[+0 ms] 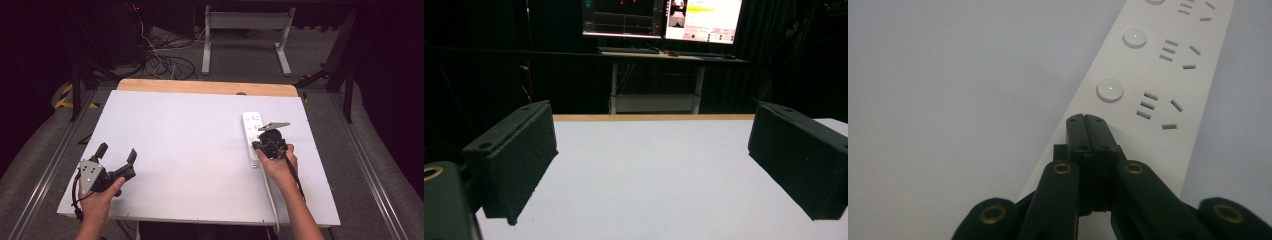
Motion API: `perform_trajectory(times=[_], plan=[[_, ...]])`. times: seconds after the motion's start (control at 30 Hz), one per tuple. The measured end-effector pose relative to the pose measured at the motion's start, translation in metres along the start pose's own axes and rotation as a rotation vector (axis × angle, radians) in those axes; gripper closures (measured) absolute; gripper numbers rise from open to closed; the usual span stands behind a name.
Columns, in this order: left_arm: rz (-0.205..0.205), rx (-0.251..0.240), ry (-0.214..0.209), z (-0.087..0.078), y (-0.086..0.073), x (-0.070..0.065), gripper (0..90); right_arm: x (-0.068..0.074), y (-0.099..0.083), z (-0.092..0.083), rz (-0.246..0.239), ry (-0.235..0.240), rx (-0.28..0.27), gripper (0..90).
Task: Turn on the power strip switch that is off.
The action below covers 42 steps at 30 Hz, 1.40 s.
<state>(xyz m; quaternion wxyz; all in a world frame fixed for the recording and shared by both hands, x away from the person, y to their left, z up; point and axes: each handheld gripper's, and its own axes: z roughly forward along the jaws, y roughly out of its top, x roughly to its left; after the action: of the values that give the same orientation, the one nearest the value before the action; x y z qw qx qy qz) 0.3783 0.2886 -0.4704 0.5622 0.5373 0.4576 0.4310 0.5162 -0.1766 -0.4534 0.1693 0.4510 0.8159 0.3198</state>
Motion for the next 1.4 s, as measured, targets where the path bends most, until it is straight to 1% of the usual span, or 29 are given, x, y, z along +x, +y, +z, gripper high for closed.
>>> perform_trajectory(times=[0.4,0.5,0.53,0.67,0.77,0.87,1.17,1.23,1.3,1.37,1.4], plan=[[-0.002,-0.001,0.0,-0.0003,0.0003,0.0,5.7,0.0003,-0.0002,-0.0002,0.001,-0.002,-0.003,90.0],[-0.005,-0.002,-0.001,-0.0007,0.0007,0.0004,5.7,0.0007,-0.0002,-0.0003,-0.011,-0.006,-0.004,90.0],[-0.006,-0.002,-0.002,-0.0003,0.0007,0.0002,5.7,0.0023,-0.0007,0.0,-0.032,-0.022,-0.011,90.0],[-0.003,-0.003,-0.001,-0.0007,0.001,0.0002,5.7,0.0039,-0.0018,0.0003,-0.047,-0.034,-0.027,90.0],[-0.007,-0.001,-0.001,-0.0006,0.0009,0.0007,5.7,0.0024,-0.0022,-0.0007,-0.032,-0.02,-0.035,90.0],[-0.01,-0.003,0.0,-0.0004,0.0008,0.0009,5.7,0.0037,-0.0022,-0.0006,-0.039,-0.029,-0.034,90.0],[-0.01,-0.003,0.001,-0.0005,0.001,0.0011,5.7,0.0033,-0.0027,-0.0006,-0.036,-0.026,-0.039,90.0],[-0.009,-0.003,-0.001,-0.0001,0.001,0.0012,5.7,0.0044,-0.0025,-0.0003,-0.045,-0.034,-0.041,90.0],[-0.009,-0.002,-0.002,0.0002,0.0008,0.0011,5.7,0.0037,-0.0023,-0.0014,-0.034,-0.021,-0.064,90.0],[-0.009,-0.002,-0.004,0.0004,0.0009,0.0011,5.7,0.0042,-0.0026,-0.002,-0.046,-0.036,-0.081,90.0],[-0.01,-0.002,-0.004,0.0005,0.0009,0.0012,5.7,0.0042,-0.0028,-0.0032,-0.048,-0.038,-0.101,90.0]])
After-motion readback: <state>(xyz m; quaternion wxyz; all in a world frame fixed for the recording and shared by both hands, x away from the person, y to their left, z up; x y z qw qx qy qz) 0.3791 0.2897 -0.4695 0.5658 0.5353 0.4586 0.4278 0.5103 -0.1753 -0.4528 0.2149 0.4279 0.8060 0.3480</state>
